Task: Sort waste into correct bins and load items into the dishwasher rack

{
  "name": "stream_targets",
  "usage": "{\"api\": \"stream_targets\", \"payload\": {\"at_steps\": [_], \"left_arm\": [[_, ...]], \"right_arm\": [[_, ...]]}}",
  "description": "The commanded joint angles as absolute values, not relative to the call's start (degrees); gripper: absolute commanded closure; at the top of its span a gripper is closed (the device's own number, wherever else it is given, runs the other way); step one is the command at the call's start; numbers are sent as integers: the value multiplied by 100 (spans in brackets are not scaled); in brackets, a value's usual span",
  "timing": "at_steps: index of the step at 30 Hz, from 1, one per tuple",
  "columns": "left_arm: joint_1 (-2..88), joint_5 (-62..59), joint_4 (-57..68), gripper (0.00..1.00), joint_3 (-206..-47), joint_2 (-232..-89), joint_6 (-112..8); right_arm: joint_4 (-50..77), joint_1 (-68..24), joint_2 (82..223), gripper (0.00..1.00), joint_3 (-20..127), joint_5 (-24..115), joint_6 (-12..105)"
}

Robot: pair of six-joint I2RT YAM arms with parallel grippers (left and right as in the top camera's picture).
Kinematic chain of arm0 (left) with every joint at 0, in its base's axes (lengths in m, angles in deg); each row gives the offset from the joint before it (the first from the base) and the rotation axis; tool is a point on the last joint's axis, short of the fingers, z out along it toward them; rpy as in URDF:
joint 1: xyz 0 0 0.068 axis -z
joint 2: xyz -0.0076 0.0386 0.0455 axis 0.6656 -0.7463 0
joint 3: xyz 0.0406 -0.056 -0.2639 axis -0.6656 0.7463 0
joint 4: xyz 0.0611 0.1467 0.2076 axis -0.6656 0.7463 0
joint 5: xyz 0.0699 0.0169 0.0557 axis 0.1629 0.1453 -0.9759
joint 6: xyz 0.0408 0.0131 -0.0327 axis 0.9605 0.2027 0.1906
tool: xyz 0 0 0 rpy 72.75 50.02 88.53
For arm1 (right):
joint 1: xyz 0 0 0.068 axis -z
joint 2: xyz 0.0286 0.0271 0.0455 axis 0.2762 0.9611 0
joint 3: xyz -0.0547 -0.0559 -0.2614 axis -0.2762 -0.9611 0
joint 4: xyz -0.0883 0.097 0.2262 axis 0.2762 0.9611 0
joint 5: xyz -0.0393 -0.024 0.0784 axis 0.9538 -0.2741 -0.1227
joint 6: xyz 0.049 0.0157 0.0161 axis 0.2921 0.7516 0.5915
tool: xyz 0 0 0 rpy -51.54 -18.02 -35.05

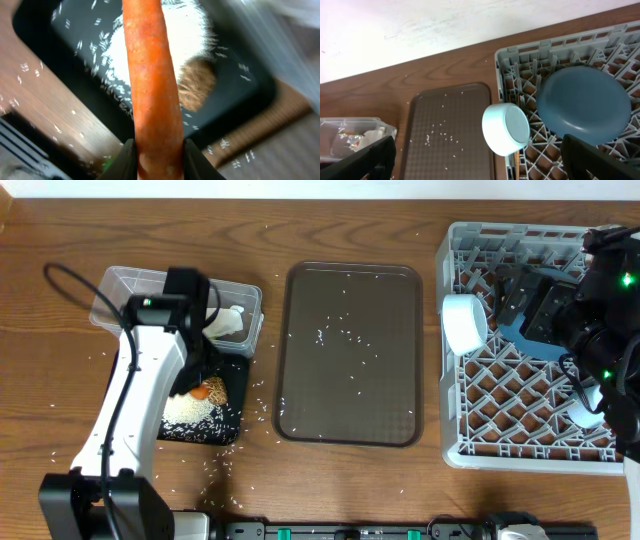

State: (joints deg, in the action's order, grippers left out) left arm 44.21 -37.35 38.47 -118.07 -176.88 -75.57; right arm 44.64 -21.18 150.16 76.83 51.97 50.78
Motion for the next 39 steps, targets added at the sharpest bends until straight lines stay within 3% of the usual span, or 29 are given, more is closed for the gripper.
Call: {"api": "stream_targets", "payload": {"at_steps": [1, 4, 5, 10, 12, 17, 19, 21, 27, 28, 30, 39], "left_arm": [[4220, -3871, 3539, 81, -11318, -17671, -8538], [4124, -3866, 3141, 81, -11001, -17671, -8715], [4113, -3866, 3045, 77, -10940, -17671, -8724], [4115, -3873, 2839, 21, -10898, -17671, -8628], [4115, -3866, 2737, 9, -10924, -17666, -8219], [4115, -3637, 3147, 11, -11425, -17494, -6930], [4117, -2981, 3287, 32, -11775, -17299, -5894], [4137, -2146, 3412, 36, -12183, -17017, -4869], [4458, -1657, 3469, 29, -12972, -15762, -4003], [4513, -1661, 3397, 25, -12979, -15557, -3924], [4585, -1683, 3226, 2, -12979, -15076, -3837], [4583, -1674, 3132, 2, -12979, -13944, -3867]], "right_arm": [[4453, -2039, 15016, 1, 7683, 5277, 4989], [4453, -2039, 15016, 1, 7683, 5275, 4989], [4456, -2039, 15016, 1, 7683, 5275, 4989], [4456, -2039, 15016, 1, 7683, 5273, 4989], [4445, -2039, 15016, 1, 7683, 5273, 4991], [4458, -2042, 15016, 1, 7683, 5271, 4993], [4456, -2039, 15016, 1, 7683, 5273, 4991], [4456, -2039, 15016, 1, 7683, 5273, 4993], [4456, -2039, 15016, 1, 7683, 5273, 4991], [4458, -2039, 15016, 1, 7683, 5273, 4991], [4458, -2039, 15016, 1, 7683, 5271, 4991], [4458, -2039, 15016, 1, 7683, 5275, 4991]]}}
